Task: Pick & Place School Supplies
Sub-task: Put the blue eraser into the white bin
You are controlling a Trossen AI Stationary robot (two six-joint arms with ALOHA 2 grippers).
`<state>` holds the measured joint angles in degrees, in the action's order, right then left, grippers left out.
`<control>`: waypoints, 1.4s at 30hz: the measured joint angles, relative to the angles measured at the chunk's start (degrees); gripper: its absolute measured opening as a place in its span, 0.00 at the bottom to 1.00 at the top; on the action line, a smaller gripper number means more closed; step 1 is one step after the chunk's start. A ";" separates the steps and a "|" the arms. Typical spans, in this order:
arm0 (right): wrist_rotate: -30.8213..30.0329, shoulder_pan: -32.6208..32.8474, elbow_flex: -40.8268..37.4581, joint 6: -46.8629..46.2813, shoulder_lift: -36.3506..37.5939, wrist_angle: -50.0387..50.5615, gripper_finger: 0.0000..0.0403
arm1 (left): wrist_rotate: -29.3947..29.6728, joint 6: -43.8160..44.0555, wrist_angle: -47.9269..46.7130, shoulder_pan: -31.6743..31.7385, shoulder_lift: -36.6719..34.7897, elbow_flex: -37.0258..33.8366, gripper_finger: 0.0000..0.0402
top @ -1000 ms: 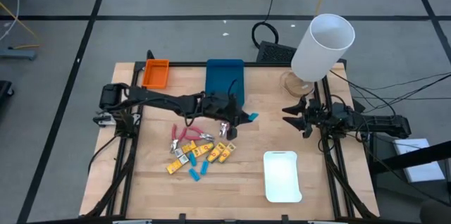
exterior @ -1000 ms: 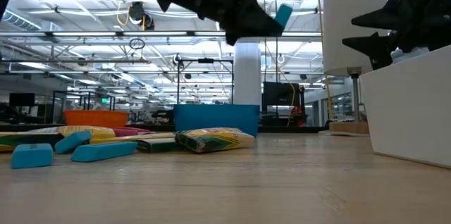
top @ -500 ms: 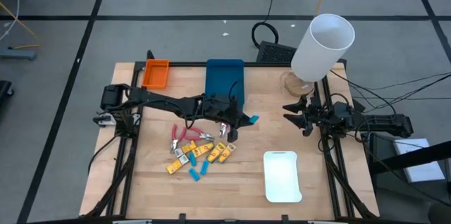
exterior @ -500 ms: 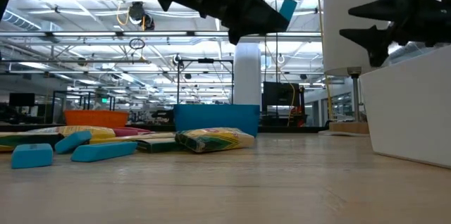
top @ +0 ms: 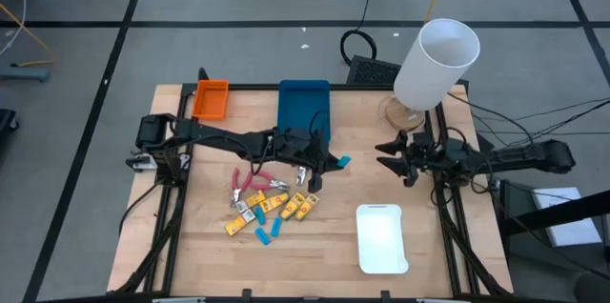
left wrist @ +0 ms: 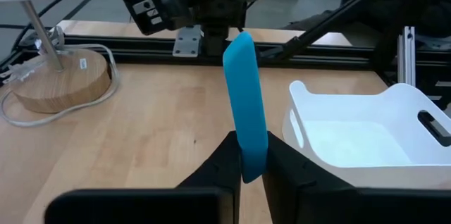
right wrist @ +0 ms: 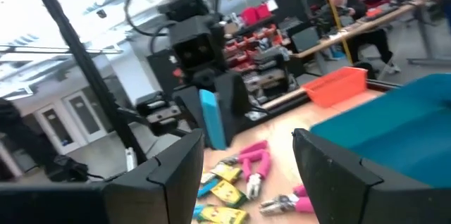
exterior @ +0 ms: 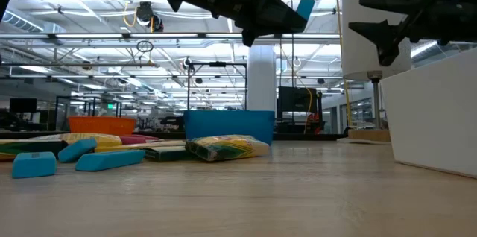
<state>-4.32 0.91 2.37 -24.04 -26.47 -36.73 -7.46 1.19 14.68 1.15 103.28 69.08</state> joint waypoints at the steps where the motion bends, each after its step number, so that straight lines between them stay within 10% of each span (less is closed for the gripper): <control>1: 0.00 0.67 -0.01 0.52 -1.65 -2.17 0.52 | 0.00 0.00 -0.02 0.00 0.00 0.00 0.08; 15: -1.73 4.11 0.96 3.73 -22.79 -22.05 0.52 | 0.02 0.17 -0.08 -0.13 0.00 0.00 0.08; 42: -1.46 4.13 15.42 9.36 -39.77 -21.77 0.52 | 0.11 0.59 -1.73 -0.15 -0.02 0.00 0.10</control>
<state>-5.78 5.04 17.79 -14.68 -66.24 -58.50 -7.35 1.78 12.95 0.99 103.26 69.08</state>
